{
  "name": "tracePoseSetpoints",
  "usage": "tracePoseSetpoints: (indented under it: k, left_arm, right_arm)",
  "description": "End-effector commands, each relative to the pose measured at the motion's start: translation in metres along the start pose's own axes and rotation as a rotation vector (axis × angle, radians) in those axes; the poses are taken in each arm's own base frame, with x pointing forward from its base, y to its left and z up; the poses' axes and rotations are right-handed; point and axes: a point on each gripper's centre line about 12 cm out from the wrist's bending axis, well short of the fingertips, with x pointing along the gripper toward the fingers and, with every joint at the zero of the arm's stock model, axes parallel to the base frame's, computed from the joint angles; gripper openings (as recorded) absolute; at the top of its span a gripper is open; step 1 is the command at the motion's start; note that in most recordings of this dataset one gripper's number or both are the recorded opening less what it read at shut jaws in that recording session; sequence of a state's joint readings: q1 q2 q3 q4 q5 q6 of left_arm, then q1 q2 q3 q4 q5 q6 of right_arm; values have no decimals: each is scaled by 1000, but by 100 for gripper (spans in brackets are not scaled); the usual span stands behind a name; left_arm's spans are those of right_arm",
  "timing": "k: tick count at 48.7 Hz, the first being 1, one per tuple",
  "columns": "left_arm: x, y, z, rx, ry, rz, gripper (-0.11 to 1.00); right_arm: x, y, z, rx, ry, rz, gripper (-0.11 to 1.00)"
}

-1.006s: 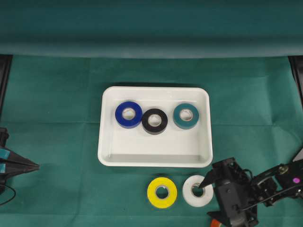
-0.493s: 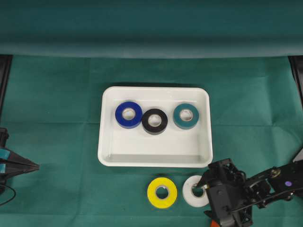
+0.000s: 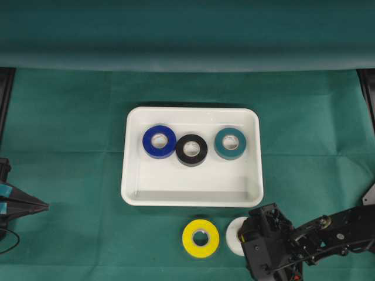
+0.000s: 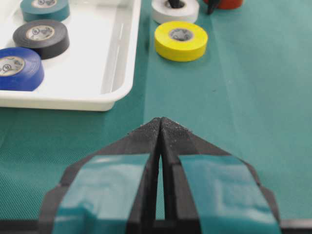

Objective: Put the tape into the white case with the right arm.
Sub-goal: 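Close the right gripper on the white tape roll's inner rim and lift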

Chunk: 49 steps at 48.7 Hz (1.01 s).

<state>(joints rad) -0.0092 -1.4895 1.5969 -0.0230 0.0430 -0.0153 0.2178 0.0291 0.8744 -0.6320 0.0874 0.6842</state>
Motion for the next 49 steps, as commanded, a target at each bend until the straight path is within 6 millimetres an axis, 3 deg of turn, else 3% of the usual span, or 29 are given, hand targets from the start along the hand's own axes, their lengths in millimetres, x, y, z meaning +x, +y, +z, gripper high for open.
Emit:
tracePoseSetpoints:
  k: [1, 16, 19, 26, 30, 49]
  left_arm:
    - [1, 0, 5, 0, -5, 2, 0]
    - [1, 0, 5, -2, -3, 3, 0]
    - [1, 0, 5, 0, -3, 3, 0]
    - [1, 0, 5, 0, -3, 2, 0]
    - [1, 0, 5, 0, -3, 3, 0]
    - [1, 0, 5, 0, -3, 3, 0]
  right_arm:
    - [-1, 2, 7, -4, -19, 3, 73]
    - [-1, -1, 8, -4, 0, -18, 68]
    - [-2, -1, 9, -3, -2, -19, 57]
    - [-3, -1, 15, -2, -18, -20, 16]
    - [-4, -1, 19, 0, -25, -23, 4]
    - [-6, 0, 21, 25, -19, -29, 3]
